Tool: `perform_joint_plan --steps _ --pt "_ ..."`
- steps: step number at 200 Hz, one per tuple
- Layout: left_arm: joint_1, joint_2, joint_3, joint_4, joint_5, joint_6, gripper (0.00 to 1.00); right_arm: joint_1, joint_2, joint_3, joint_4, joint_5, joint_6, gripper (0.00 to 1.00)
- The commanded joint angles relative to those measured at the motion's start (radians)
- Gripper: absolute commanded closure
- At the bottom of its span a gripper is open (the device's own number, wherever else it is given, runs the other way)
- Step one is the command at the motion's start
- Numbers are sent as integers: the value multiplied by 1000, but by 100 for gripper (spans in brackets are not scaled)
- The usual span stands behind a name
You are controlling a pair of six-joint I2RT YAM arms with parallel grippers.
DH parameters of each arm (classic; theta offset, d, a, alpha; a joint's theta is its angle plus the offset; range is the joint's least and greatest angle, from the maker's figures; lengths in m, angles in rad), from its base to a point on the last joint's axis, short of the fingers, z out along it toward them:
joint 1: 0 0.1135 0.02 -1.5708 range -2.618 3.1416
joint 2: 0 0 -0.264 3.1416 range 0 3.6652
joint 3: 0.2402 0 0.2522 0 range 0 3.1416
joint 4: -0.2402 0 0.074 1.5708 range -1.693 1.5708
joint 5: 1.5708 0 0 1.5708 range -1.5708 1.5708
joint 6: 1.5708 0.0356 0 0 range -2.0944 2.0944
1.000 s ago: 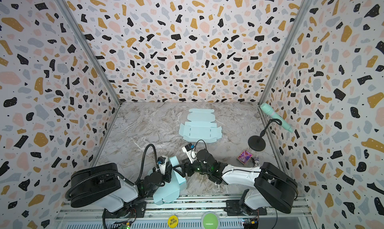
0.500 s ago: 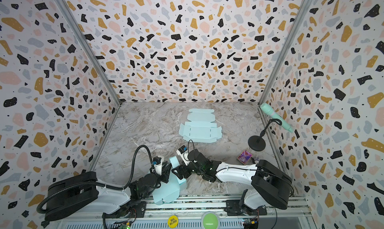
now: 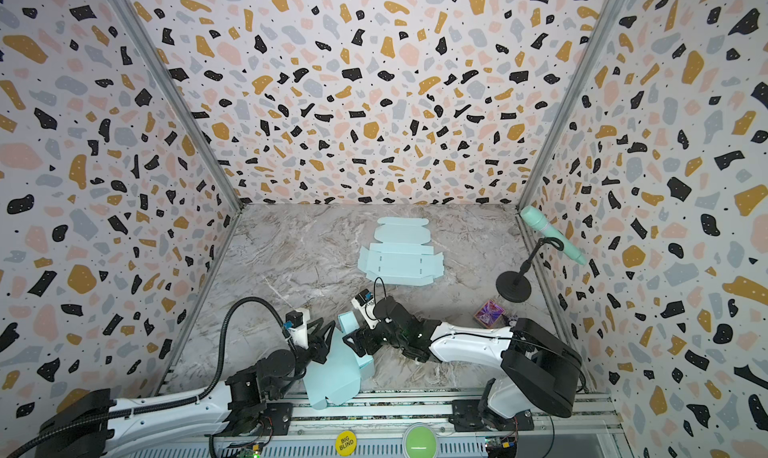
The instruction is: Fold the paper box
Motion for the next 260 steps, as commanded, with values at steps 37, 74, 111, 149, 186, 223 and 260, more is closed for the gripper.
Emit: perform_joint_plan --steps 37,74,111,149,186,223,260 --pt "-5 -56 18 -224 -52 -89 55 -49 -56 -41 5 -50 14 20" --pt "-5 -22 143 -370 -26 -156 55 -90 -73 -83 55 -99 38 21" --pt "-5 -20 211 -419 -13 -191 55 -141 -96 -136 127 -169 72 21" --pt "-5 -2 290 -515 -16 -209 55 -191 -112 -186 183 -216 94 22" --pt "-5 -11 370 -631 -27 -207 54 -236 -127 -223 215 -245 104 22" --pt "-5 -11 425 -733 -52 -258 53 -265 -133 -248 231 -257 104 23" --pt "-4 -39 465 -812 -65 -290 37 -297 -134 -274 248 -271 103 23"
